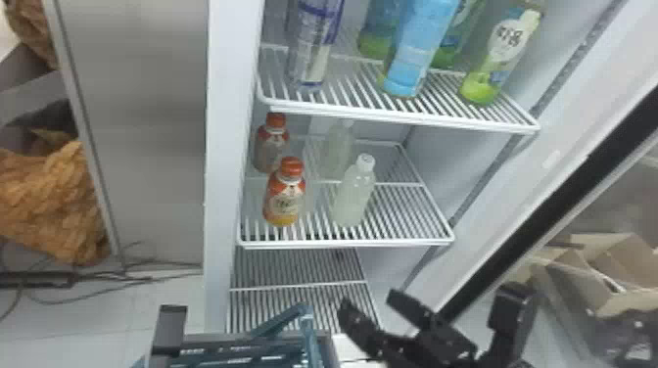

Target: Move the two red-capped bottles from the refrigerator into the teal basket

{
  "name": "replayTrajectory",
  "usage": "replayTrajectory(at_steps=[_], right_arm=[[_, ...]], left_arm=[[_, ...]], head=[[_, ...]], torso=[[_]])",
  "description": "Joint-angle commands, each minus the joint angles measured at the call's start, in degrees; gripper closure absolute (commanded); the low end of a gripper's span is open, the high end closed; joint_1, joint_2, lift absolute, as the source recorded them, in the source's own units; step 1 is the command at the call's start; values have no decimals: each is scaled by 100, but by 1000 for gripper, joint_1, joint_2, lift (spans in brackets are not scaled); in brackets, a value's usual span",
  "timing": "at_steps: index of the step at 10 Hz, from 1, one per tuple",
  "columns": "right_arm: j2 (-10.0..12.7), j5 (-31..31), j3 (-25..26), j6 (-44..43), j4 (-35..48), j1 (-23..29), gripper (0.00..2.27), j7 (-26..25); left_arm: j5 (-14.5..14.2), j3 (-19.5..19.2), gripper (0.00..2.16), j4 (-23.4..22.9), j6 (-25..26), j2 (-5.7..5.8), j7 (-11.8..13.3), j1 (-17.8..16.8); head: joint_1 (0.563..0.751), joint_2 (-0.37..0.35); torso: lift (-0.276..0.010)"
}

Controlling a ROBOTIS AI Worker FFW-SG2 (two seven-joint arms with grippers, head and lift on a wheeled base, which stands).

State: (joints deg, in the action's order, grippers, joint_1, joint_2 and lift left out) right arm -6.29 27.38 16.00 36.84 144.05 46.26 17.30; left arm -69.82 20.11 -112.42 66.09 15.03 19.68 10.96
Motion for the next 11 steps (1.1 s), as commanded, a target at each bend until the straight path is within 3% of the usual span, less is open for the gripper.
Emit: replayTrajectory(at_steps=[1, 6, 8, 11], right_arm=[[14, -270, 0, -760, -40, -28, 137, -16], [102, -544, -57, -3010, -954, -365, 137, -131], [111, -704, -320, -4374, -1629, -534, 137, -649], [164, -1024, -434, -5133, -2178, -632, 137, -1185]], left_arm=[[0, 0, 1134, -1, 0, -8, 1, 0], [-45, 23, 1134, -1, 0, -26, 9, 14], [-68, 92, 1134, -1, 14, -26, 9, 14], [-22, 126, 1134, -1, 28, -35, 9, 28]], head=[[695, -350], [695, -350], [695, -350], [695, -350]], torso=[[-228], [-228], [-228], [-228]])
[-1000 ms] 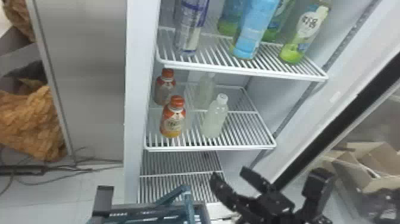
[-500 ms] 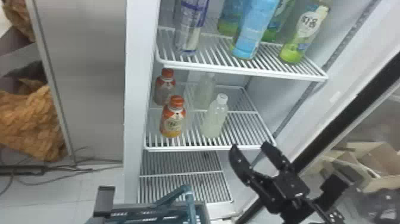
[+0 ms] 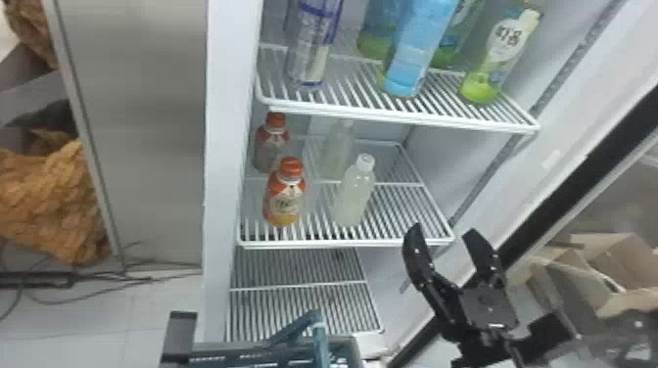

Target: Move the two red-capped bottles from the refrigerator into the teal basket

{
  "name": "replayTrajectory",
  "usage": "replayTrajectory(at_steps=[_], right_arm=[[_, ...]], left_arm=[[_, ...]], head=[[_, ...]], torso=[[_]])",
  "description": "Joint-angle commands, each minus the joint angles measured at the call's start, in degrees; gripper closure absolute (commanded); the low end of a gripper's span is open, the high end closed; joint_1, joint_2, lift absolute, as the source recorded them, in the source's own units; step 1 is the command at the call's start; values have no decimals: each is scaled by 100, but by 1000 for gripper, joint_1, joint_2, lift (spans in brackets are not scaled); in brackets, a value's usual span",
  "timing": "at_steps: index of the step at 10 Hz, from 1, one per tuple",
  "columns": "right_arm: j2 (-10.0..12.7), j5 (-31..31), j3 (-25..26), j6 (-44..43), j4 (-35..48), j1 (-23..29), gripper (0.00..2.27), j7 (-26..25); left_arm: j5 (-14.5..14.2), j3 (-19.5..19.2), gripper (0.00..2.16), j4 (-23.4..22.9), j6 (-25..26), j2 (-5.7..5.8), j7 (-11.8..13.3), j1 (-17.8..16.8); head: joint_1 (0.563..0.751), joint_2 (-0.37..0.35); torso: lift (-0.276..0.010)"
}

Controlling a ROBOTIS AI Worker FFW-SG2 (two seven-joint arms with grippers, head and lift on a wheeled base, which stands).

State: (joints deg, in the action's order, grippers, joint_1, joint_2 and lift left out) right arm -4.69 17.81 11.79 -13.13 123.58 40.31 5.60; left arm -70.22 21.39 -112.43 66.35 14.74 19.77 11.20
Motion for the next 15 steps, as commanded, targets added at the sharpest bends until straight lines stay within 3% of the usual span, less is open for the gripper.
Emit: replayTrajectory(at_steps=[1, 8, 15], right_arm=[[3, -90, -14, -277, -440, -178, 137, -42], [-50, -650, 20, -769, -1298, -656, 137, -94], [-58, -650, 20, -783, -1326, -685, 139, -94]], left_arm=[[18, -14, 1134, 0, 2, -6, 0, 33], [-28, -48, 1134, 0, -209, -41, 35, 159], [-39, -71, 1134, 0, -195, -50, 35, 216]], head=[[695, -350], [695, -350], [695, -350]], torso=[[-228], [-228], [-228]])
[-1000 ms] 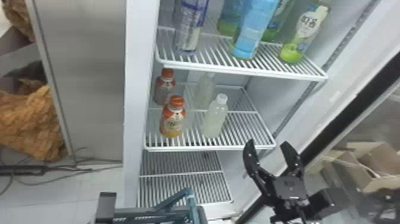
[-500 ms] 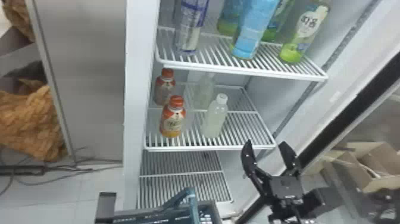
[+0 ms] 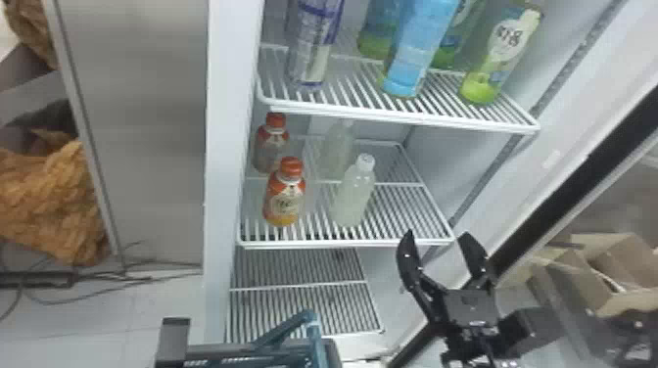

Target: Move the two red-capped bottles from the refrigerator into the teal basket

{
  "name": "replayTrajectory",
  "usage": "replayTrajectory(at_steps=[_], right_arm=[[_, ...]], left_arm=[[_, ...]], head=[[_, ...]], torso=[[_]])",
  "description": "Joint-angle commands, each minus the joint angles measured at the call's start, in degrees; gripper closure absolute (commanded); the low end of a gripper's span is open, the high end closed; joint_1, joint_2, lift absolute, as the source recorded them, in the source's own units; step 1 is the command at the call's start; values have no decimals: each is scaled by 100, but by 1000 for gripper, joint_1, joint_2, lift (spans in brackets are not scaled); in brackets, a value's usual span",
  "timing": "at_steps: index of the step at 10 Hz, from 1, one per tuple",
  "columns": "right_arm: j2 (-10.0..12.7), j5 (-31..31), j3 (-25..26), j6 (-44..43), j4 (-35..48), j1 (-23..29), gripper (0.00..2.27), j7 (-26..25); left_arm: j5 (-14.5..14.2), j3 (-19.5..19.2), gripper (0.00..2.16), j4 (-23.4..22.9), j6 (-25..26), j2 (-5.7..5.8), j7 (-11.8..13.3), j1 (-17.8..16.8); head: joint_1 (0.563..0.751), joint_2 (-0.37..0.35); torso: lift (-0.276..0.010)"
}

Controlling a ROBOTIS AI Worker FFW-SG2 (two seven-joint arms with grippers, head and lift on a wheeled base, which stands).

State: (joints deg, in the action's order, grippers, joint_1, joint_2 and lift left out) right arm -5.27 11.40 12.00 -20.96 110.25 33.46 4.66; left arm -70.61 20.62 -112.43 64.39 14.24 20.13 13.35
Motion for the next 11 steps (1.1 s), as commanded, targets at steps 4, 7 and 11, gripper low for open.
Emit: replayTrajectory(at_steps=[4, 7, 11], right_arm=[[0, 26, 0, 0, -21, -28, 139, 0], [0, 37, 0, -56, -35, -28, 139, 0], [0, 60, 0, -84, -64, -42, 139, 0]], left_arm=[[-1, 17, 1134, 0, 29, 0, 0, 1], [-12, 17, 1134, 0, 29, 0, 0, -14], [-12, 17, 1134, 0, 29, 0, 0, -14]], head=[[695, -350], [695, -350], [695, -350]], torso=[[-228], [-228], [-228]])
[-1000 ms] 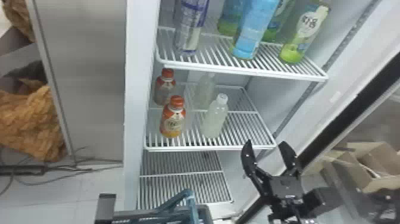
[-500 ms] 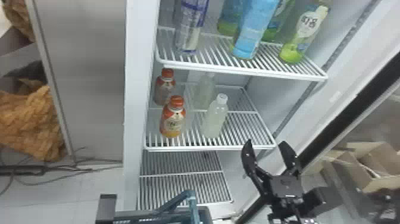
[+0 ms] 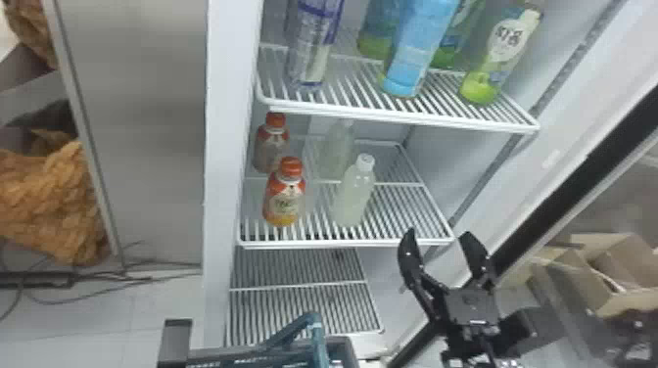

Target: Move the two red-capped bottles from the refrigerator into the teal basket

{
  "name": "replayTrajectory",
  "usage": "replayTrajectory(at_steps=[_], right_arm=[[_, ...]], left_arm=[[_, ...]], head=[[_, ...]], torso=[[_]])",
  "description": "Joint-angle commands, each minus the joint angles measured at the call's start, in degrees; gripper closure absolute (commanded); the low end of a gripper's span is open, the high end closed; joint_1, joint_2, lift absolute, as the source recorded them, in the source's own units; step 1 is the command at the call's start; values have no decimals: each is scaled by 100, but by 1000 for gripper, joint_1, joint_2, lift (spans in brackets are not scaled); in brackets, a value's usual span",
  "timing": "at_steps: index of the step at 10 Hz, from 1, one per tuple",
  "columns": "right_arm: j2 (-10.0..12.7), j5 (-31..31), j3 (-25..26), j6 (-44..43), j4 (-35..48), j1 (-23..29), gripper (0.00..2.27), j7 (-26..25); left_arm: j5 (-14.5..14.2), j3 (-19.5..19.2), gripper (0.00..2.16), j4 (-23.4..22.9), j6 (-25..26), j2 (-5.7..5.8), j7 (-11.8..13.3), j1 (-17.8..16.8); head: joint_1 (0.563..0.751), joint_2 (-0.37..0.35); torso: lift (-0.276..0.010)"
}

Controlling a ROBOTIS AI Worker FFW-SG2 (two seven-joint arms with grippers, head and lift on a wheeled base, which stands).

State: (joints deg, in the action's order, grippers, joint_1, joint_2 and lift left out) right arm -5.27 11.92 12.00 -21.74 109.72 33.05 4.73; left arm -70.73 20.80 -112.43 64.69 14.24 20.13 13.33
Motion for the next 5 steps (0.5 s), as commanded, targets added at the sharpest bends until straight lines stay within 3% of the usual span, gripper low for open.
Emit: replayTrajectory(at_steps=[1, 5], right_arm=[[0, 8, 0, -63, -38, -15, 139, 1], [0, -3, -23, -456, -306, -99, 139, 19]], left_arm=[[0, 0, 1134, 0, 0, 0, 0, 2], [-34, -23, 1134, 0, 56, 0, 0, -12]], head=[[695, -350], [695, -350]], torso=[[-228], [-228]])
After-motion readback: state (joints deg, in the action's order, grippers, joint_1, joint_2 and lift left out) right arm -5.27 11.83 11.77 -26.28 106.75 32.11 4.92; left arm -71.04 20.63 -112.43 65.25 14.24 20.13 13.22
